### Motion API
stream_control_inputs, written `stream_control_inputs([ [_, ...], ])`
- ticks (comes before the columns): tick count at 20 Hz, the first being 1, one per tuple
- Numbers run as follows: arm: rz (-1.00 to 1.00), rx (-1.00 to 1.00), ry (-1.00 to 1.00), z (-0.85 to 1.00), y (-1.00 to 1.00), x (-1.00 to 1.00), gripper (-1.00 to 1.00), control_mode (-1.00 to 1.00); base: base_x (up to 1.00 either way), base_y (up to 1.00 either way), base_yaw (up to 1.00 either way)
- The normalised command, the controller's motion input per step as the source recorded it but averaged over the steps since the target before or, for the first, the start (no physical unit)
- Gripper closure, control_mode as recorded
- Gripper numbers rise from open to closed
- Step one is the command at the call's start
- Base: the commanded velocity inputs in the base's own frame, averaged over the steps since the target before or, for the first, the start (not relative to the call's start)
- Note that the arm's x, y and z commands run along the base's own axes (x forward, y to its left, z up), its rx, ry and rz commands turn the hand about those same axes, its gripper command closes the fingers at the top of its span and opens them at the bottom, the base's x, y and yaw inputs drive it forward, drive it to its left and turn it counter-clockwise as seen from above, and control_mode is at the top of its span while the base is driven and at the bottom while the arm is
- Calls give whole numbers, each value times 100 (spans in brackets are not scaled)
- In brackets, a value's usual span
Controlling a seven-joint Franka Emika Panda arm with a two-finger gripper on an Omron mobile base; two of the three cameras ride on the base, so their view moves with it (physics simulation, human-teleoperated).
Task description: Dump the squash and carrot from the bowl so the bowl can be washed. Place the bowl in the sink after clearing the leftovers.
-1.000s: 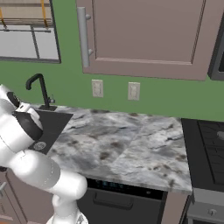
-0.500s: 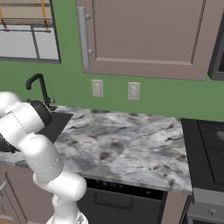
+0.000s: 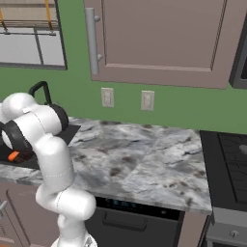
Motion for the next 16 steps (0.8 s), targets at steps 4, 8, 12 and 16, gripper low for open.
stream_control_inputs([
  [4, 0, -18, 0, -13, 36, 17, 100, -100, 0, 0, 0],
  [8, 0, -13, 0, -8, 12, 20, 100, -100, 0, 0, 0],
  [12, 0, -6, -3, -7, 4, 7, 100, -100, 0, 0, 0],
  [16, -1, 0, 0, 0, 0, 34, 100, -100, 0, 0, 0],
])
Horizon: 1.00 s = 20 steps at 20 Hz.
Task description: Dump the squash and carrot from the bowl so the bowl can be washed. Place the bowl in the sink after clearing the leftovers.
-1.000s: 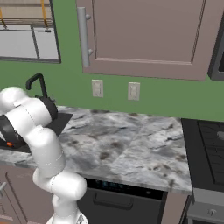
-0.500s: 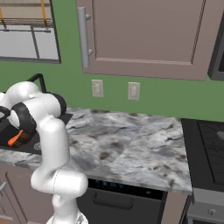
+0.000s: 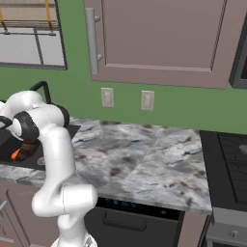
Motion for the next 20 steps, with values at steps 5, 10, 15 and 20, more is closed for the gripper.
stream_control_inputs([
  [5, 0, -1, 0, 0, 0, 15, 100, -100, 0, 0, 0],
  [10, 2, -9, 3, -34, 0, 0, 100, -100, 0, 0, 0],
  [15, 1, -13, 2, -38, 0, 7, 100, -100, 0, 0, 0],
  [20, 0, -16, 0, -33, 14, 19, 100, -100, 0, 0, 0],
])
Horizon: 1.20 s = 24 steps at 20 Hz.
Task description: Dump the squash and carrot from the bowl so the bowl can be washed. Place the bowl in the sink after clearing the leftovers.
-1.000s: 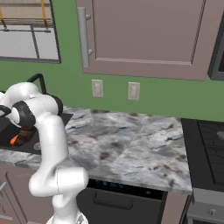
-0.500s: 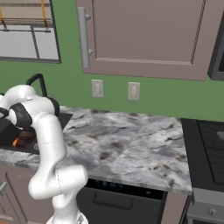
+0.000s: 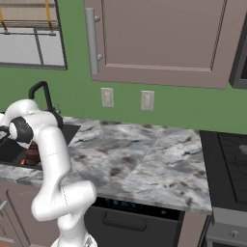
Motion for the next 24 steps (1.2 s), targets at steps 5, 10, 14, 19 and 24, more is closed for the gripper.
stream_control_inputs([
  [5, 1, -8, 0, -12, 50, 16, 100, -100, 0, 0, 0],
  [10, 7, -9, 1, -8, 58, 0, 100, -100, 0, 0, 0],
  [14, 5, -14, 4, -6, 38, 0, 100, -100, 0, 0, 0],
  [19, 1, -8, 1, -4, -18, -4, 100, -100, 0, 0, 0],
  [24, 1, -5, 0, -11, -11, -9, 100, -100, 0, 0, 0],
])
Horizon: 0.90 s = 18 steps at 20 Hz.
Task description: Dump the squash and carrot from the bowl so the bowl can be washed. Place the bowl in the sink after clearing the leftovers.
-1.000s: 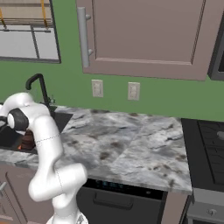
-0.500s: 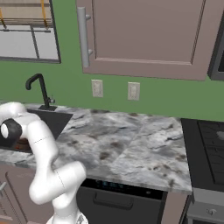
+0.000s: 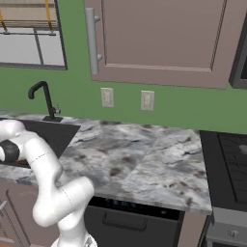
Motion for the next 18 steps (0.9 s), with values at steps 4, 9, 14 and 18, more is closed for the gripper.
stream_control_inputs([
  [4, 3, -6, -3, -21, -28, -2, 100, -100, 0, 0, 0],
  [9, 0, -2, -4, -11, -52, -21, 100, -100, 0, 0, 0],
  [14, 0, 1, -1, 2, -18, 0, 100, -100, 0, 0, 0],
  [18, 0, 0, -6, 2, -16, 0, 100, -100, 0, 0, 0],
])
